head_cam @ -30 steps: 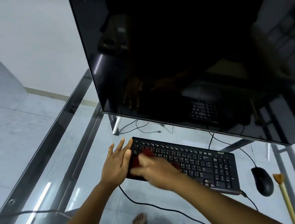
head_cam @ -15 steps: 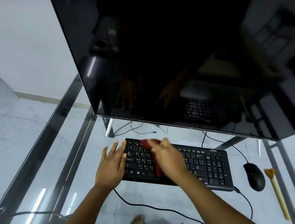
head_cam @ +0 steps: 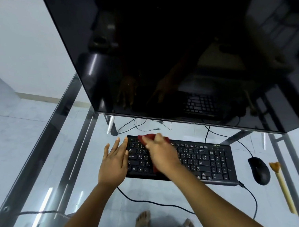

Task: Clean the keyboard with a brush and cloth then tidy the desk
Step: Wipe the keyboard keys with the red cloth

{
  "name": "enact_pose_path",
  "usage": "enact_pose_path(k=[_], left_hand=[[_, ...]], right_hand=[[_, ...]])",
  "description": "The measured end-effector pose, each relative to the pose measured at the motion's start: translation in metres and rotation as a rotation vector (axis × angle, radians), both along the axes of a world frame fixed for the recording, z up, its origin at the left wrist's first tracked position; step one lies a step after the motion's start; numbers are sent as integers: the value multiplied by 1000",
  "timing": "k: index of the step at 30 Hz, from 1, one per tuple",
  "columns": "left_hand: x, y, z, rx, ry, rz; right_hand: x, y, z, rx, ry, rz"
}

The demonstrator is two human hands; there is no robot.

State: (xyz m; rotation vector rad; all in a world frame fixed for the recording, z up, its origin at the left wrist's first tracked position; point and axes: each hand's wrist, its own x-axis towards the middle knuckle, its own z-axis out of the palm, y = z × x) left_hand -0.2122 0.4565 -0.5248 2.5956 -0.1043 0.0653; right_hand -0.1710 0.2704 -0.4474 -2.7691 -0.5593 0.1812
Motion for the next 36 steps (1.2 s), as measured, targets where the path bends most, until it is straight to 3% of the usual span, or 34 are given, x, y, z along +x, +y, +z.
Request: enact_pose_path(k=[2, 4, 5, 8, 11, 13, 16, 21, 27, 30, 32, 36], left_hand=[[0, 1, 0, 1, -8, -14], [0, 1, 1, 1, -16, -22], [0, 1, 2, -3, -16, -19], [0, -1, 4, -8, -11, 6], [0, -1, 1, 19, -17, -11], [0, 0, -1, 23, -24, -17], [0, 1, 0, 5, -35, -27], [0, -1, 3, 7, -23, -6], [0, 0, 2, 3, -24, -12], [0, 2, 3, -6, -22, -21], [-1, 1, 4, 1, -8, -19], [-1, -1, 5, 15, -13, 1]], right_hand=[[-23, 5, 5, 65, 64, 215], [-39, -19, 5, -36, 81, 315], [-44, -37, 2, -79, 53, 296], [-52, -88, -6, -102, 227, 64], [-61, -70, 2, -90, 179, 108], [-61, -38, 4, 24, 116, 102], [-60, -21, -5, -45, 98, 283], [-65, -58, -7, -131, 51, 261], [-64, 1, -11, -52, -35, 336], [-66, -30, -10, -115, -38, 339], [-69, -68, -10, -104, -5, 213], [-66, -97, -10, 24, 15, -248]])
